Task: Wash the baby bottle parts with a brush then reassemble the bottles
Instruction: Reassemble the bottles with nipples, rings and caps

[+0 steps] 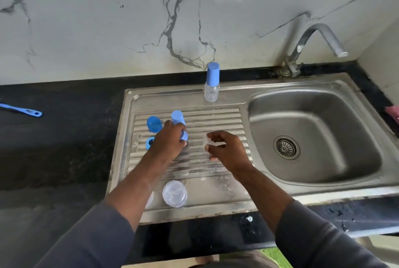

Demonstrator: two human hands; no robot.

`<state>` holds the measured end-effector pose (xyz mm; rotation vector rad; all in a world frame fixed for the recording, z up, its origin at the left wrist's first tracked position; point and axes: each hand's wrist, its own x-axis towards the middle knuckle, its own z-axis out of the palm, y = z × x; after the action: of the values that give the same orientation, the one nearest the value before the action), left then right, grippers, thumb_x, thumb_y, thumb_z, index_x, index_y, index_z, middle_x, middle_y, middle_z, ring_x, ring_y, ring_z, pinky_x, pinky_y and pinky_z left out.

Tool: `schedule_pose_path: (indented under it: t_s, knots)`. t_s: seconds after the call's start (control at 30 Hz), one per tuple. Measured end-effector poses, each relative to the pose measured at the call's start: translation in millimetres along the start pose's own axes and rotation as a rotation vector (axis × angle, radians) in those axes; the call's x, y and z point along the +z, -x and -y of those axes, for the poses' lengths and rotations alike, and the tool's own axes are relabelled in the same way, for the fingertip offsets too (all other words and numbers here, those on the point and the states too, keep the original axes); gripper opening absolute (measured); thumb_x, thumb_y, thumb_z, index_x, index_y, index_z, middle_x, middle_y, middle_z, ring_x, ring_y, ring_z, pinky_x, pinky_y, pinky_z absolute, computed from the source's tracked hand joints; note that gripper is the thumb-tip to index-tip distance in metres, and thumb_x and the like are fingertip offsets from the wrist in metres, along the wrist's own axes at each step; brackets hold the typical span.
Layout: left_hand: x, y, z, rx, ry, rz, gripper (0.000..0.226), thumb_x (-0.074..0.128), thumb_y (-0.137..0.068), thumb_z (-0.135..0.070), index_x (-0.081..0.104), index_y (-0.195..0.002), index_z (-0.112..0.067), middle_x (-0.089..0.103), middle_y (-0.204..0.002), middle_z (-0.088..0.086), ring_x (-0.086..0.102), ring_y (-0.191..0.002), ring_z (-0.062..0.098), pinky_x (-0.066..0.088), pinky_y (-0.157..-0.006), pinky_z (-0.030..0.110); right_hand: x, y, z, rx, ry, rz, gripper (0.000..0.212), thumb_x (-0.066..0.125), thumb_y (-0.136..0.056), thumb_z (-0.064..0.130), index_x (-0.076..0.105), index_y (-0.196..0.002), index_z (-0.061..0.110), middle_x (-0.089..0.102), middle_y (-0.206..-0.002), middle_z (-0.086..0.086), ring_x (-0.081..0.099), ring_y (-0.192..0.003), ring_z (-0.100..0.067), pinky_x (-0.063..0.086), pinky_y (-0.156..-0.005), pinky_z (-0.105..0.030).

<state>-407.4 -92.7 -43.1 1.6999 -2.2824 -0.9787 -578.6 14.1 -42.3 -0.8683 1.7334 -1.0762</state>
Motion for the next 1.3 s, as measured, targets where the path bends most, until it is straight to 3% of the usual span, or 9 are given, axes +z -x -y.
schedule_pose_path:
  t_s: [0.07, 0.13, 0.23, 0.47, 0.63, 0.8, 0.93, 1.13, 1.3]
  knots:
    - [-11, 8, -11, -0.096, 0.349, 0.03, 0.032, 0.071, -0.091, -0.014, 0.058, -0.12, -0.014, 0.063, -0.103, 0.013, 0.062, -0.076, 0.024, 0.053, -0.065, 0.034, 0, 1, 8, 0.04, -0.118, 0.005, 0.021, 0.077, -0.087, 0.014, 0.069, -0.106, 0.017, 0.068, -0.097, -0.011, 0.068, -0.073, -0.023, 0.06, -0.062, -0.037]
    - [-21, 18, -17, -0.212, 0.641, 0.073, 0.029, 0.069, -0.095, -0.018, 0.055, -0.119, -0.011, 0.064, -0.097, 0.014, 0.062, -0.068, 0.024, 0.057, -0.059, 0.032, -1, 5, 18, 0.088, -0.226, 0.035, 0.016, 0.072, -0.091, 0.013, 0.066, -0.105, 0.011, 0.067, -0.091, -0.014, 0.068, -0.073, -0.025, 0.062, -0.066, -0.043]
    - [-29, 30, -18, -0.215, 0.797, 0.069, 0.03, 0.06, -0.101, -0.028, 0.057, -0.121, -0.006, 0.066, -0.1, 0.016, 0.065, -0.067, 0.023, 0.057, -0.057, 0.03, -2, 11, 29, 0.11, -0.429, 0.077, 0.016, 0.064, -0.092, 0.004, 0.065, -0.109, 0.005, 0.065, -0.087, -0.012, 0.069, -0.078, -0.028, 0.062, -0.079, -0.053]
    - [-37, 63, -28, -0.174, 0.918, -0.004, 0.033, 0.047, -0.104, -0.043, 0.065, -0.111, -0.016, 0.071, -0.091, 0.006, 0.067, -0.073, 0.017, 0.059, -0.073, 0.036, 11, 29, 48, -0.025, -0.272, 0.089, 0.021, 0.061, -0.091, -0.001, 0.073, -0.104, 0.008, 0.062, -0.094, -0.013, 0.072, -0.08, -0.029, 0.062, -0.079, -0.051]
    - [-40, 79, -31, -0.187, 1.002, -0.086, 0.034, 0.045, -0.105, -0.043, 0.064, -0.11, -0.016, 0.073, -0.091, 0.008, 0.069, -0.074, 0.017, 0.059, -0.071, 0.034, 6, 40, 62, -0.208, -0.144, 0.1, 0.039, 0.074, -0.083, 0.001, 0.07, -0.118, 0.018, 0.065, -0.101, -0.004, 0.074, -0.082, -0.028, 0.062, -0.083, -0.043]
    - [-40, 94, -36, -0.1, 0.979, -0.086, 0.031, 0.047, -0.105, -0.04, 0.066, -0.114, -0.017, 0.072, -0.095, 0.01, 0.068, -0.076, 0.016, 0.059, -0.073, 0.035, 3, 45, 68, -0.361, 0.012, 0.004, 0.038, 0.081, -0.077, 0.002, 0.071, -0.111, 0.018, 0.071, -0.098, 0.008, 0.07, -0.086, -0.007, 0.058, -0.081, -0.028]
    - [-41, 100, -41, -0.016, 0.967, -0.066, 0.026, 0.052, -0.103, -0.034, 0.066, -0.122, -0.023, 0.071, -0.103, 0.012, 0.068, -0.084, 0.021, 0.059, -0.082, 0.039, 5, 50, 73, -0.481, 0.165, -0.037, 0.045, 0.086, -0.073, 0.011, 0.067, -0.112, 0.024, 0.069, -0.095, 0.014, 0.066, -0.082, -0.003, 0.054, -0.073, -0.018]
    - [-41, 111, -49, 0.026, 1.158, -0.03, 0.027, 0.053, -0.103, -0.02, 0.065, -0.126, -0.013, 0.075, -0.096, 0.008, 0.073, -0.088, 0.022, 0.06, -0.087, 0.037, 6, 61, 77, -0.593, 0.244, -0.159, 0.027, 0.086, -0.074, 0.02, 0.066, -0.09, 0.026, 0.065, -0.082, 0.02, 0.062, -0.08, -0.006, 0.052, -0.066, -0.021]
    - [-35, 118, -59, 0.048, 1.242, 0.0, 0.027, 0.051, -0.103, -0.015, 0.065, -0.126, -0.012, 0.075, -0.101, 0.011, 0.072, -0.096, 0.025, 0.06, -0.087, 0.037, 1, 62, 74, -0.698, 0.299, -0.182, 0.024, 0.083, -0.075, 0.018, 0.068, -0.092, 0.029, 0.064, -0.088, 0.019, 0.06, -0.082, -0.002, 0.046, -0.065, -0.013]
